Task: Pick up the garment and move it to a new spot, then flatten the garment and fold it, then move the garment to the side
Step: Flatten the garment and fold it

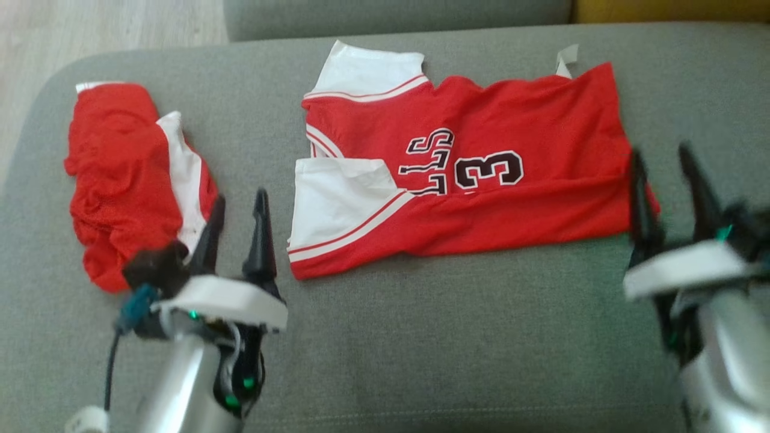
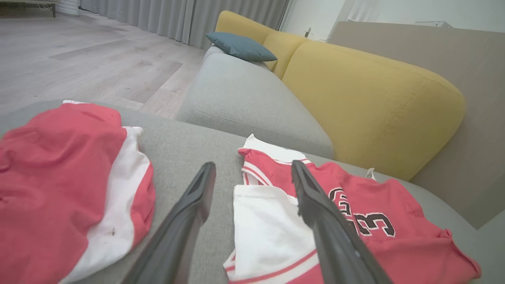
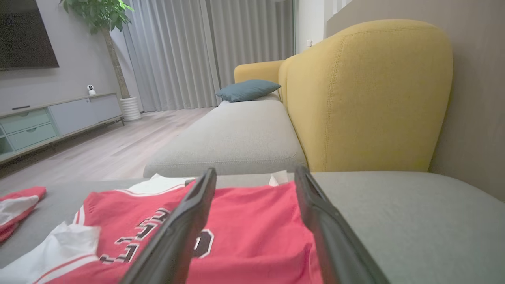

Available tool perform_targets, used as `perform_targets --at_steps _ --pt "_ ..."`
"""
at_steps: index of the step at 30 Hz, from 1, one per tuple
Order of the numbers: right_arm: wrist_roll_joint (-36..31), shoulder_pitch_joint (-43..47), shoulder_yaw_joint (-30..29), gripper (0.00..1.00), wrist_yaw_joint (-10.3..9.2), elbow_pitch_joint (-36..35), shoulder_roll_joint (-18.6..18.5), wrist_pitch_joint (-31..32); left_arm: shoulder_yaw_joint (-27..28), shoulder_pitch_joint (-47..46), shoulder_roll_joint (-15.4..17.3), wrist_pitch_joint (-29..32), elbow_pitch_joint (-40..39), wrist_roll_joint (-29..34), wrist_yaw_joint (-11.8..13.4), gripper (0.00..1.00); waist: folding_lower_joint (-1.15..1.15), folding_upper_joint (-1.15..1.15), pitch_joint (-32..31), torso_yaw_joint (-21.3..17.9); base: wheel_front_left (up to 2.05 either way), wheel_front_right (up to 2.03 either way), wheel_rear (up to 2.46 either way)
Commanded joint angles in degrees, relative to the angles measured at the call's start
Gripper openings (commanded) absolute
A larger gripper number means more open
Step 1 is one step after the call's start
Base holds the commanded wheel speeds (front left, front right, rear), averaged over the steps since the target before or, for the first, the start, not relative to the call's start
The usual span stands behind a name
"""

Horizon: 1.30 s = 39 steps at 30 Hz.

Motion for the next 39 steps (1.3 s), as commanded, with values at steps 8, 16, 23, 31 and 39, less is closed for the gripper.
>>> perform_targets --at_steps 8,16,23,31,39 --pt "-7.0 8.3 -5.1 1.00 0.19 -7.4 6.9 -0.6 1.2 3.3 -0.9 -0.4 1.8 2.9 -1.8 1.00 0.00 0.00 -2.0 -1.1 0.00 0.00 0.00" --pt "-7.7 7.2 -5.3 1.00 0.19 -8.4 7.4 -0.6 -2.2 -2.1 -1.0 1.1 14.3 2.1 -2.1 1.00 0.00 0.00 0.0 -3.4 0.00 0.00 0.00" --pt "-5.5 5.6 -6.0 1.00 0.19 -9.0 7.9 -0.6 -1.6 -8.0 -0.6 5.1 25.1 1.7 0.3 1.00 0.00 0.00 2.6 -5.5 0.00 0.00 0.00" --pt "-6.1 4.1 -7.1 1.00 0.19 -9.2 7.8 -0.6 -5.0 -11.3 0.4 10.0 32.0 3.5 -1.3 1.00 0.00 0.00 3.9 -6.1 0.00 0.00 0.00" --pt "-7.0 2.6 -8.4 1.00 0.19 -7.4 7.9 0.0 -6.9 -13.2 0.9 8.0 33.0 5.1 -1.9 0.00 0.00 0.00 4.4 -5.2 0.00 0.00 0.00"
